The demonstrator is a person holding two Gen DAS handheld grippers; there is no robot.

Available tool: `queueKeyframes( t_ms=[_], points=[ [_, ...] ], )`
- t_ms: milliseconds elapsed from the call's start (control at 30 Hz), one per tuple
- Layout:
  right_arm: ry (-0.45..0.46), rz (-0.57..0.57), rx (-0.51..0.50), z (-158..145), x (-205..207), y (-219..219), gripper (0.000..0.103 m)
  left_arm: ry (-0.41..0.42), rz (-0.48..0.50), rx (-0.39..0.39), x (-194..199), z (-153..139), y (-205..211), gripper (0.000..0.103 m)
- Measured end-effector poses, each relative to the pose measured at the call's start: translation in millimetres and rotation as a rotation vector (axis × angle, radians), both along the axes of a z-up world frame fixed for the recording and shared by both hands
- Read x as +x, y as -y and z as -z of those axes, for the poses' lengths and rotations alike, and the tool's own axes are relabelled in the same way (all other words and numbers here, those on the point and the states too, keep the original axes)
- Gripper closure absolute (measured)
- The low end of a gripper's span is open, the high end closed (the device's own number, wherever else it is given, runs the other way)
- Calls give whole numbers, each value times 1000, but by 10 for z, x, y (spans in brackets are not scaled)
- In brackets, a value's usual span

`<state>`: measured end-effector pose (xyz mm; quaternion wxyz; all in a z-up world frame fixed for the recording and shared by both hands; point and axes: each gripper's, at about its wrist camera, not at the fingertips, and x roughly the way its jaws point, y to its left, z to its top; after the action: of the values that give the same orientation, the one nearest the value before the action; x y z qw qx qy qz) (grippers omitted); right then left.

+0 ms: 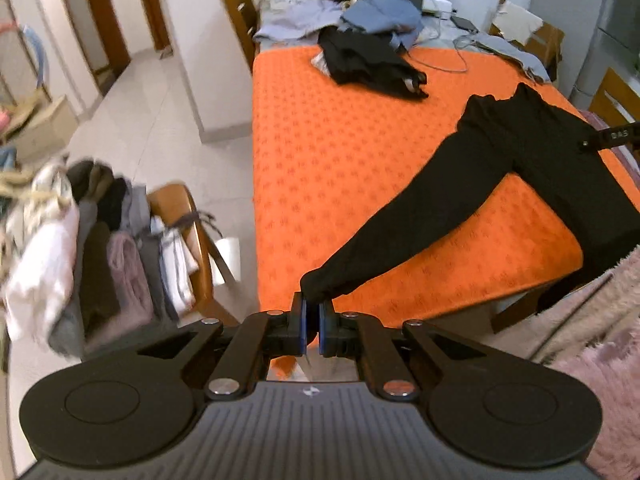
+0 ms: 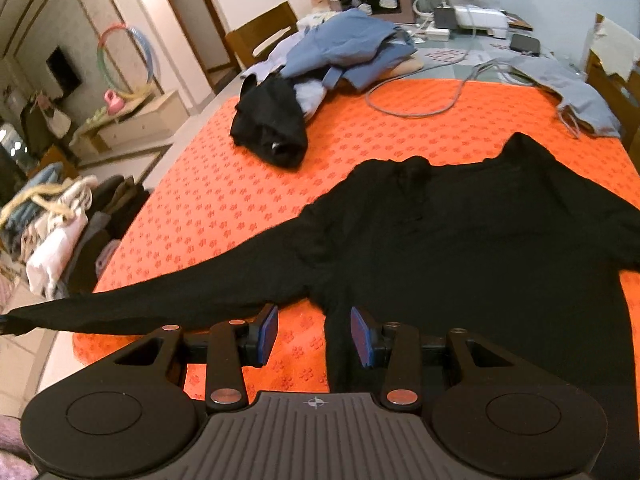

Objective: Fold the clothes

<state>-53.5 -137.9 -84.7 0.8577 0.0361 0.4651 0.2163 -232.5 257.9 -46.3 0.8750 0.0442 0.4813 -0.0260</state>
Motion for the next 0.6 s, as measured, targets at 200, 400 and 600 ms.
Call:
queueKeyframes(
  t_ms=[200, 400, 600],
  points=[
    [9, -61, -59, 59, 108, -105, 60, -55, -58, -28, -242, 192, 75, 97],
    [36, -93, -84, 144, 449, -219, 60, -85, -130, -18, -422, 275, 170, 97],
    [83, -109, -98, 339, 794, -430, 60, -95, -248, -20, -535, 268, 207, 97]
  ],
)
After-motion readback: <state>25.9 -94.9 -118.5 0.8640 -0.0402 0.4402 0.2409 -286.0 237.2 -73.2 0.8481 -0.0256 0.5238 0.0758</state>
